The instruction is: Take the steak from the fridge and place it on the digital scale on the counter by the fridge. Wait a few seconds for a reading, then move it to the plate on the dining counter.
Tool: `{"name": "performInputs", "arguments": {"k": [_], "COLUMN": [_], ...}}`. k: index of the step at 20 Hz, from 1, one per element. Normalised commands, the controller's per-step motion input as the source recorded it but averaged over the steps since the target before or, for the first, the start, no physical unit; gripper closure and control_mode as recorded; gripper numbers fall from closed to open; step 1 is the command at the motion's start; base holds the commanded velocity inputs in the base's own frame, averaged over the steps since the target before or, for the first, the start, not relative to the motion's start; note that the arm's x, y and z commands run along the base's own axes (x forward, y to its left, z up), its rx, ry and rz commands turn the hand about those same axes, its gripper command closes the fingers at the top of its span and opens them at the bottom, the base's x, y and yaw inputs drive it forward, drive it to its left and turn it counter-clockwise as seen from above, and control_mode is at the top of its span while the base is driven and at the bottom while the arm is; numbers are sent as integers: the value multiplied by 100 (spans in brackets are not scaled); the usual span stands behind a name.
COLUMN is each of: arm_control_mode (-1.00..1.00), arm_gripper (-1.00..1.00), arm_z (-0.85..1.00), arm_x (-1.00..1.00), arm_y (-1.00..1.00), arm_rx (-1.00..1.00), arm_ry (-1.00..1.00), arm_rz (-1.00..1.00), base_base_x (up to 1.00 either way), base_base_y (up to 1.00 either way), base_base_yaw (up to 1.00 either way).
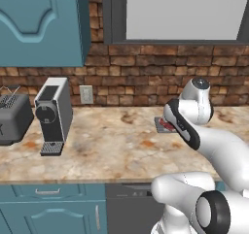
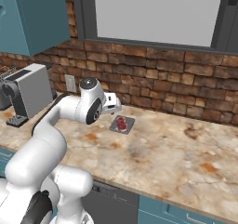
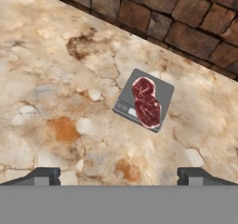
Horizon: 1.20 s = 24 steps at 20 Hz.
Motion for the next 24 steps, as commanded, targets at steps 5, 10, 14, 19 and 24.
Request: {"name": "performInputs", "arguments": {"k": [5,10,14,19,24], "arm_control_mode": [-100,-100,-100,-100,-100], "arm_gripper": [-100,-100,-100,-100,-100], "arm_z": [0,0,0,0,0], "arm_x": [0,0,0,0,0], "arm_y": [0,0,0,0,0], "arm_rx": [0,0,0,0,0], "arm_ry": [0,0,0,0,0], "arm_rz": [0,0,0,0,0], "base_base_x": [0,0,0,0,0], "base_base_y": [0,0,0,0,0], "base_base_yaw": [0,0,0,0,0]}}
